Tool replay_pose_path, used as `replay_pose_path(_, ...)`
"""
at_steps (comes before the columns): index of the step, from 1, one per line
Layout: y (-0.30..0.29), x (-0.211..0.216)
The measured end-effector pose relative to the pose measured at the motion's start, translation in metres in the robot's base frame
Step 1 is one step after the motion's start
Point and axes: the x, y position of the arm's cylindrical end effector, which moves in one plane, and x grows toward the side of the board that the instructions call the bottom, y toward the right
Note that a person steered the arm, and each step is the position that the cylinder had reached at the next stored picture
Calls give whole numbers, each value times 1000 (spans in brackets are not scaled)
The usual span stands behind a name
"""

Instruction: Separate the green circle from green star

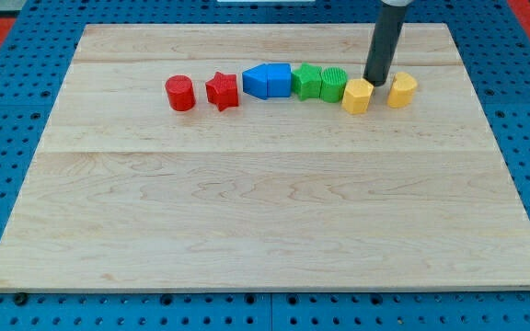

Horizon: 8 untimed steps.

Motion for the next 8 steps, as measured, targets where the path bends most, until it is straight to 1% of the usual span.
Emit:
replay_pose_path(1, 21, -8)
replay_pose_path(2, 47, 1)
replay_pose_path(3, 52, 13)
replay_pose_path(4, 37, 10)
replay_pose_path(5, 11, -7)
replay_pose_path(7, -55, -13)
replay_pose_path(8, -70, -12)
